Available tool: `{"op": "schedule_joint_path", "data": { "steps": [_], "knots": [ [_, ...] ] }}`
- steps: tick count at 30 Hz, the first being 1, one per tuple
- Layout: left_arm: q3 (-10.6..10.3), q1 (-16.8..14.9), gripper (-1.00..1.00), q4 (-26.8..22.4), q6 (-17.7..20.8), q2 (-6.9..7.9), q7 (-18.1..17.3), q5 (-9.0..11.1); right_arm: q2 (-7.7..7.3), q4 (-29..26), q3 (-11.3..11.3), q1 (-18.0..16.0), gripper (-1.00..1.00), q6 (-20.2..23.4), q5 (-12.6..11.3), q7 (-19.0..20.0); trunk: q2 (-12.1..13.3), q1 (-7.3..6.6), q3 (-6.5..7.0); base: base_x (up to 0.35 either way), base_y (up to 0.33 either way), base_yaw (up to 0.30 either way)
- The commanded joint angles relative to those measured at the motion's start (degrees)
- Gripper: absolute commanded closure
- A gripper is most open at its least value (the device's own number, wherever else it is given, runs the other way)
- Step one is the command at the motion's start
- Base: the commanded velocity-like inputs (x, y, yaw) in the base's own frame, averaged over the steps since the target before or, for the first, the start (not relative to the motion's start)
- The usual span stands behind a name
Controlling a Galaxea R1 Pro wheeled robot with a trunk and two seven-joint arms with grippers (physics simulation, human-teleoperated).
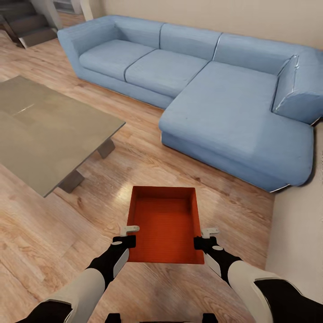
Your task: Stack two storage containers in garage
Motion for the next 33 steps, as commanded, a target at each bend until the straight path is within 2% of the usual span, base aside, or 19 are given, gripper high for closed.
{"op": "schedule_joint_path", "data": {
  "steps": [1, 11, 33],
  "knots": [
    [-0.30, 0.00, 1.00, -0.24, 0.33, 0.00, 0.76, 0.04, 0.24, 0.15, -0.45, -0.02, 1.00, -0.13, 0.26, 0.09, 0.40, -0.23, 0.16, 0.000, 0.000, 0.000],
    [-0.30, 0.00, 1.00, -0.24, 0.33, 0.00, 0.75, 0.04, 0.29, 0.15, -0.45, -0.02, 1.00, -0.15, 0.80, 0.09, 4.41, -2.42, 1.95, 0.000, 0.000, 0.000],
    [-0.29, 0.00, 1.00, -0.31, 0.33, 0.00, 0.77, 0.04, 0.32, 0.15, -0.45, -0.02, 1.00, -0.03, 0.41, 0.09, 13.23, -7.25, 5.90, 0.000, 0.000, 0.000]
  ]
}}
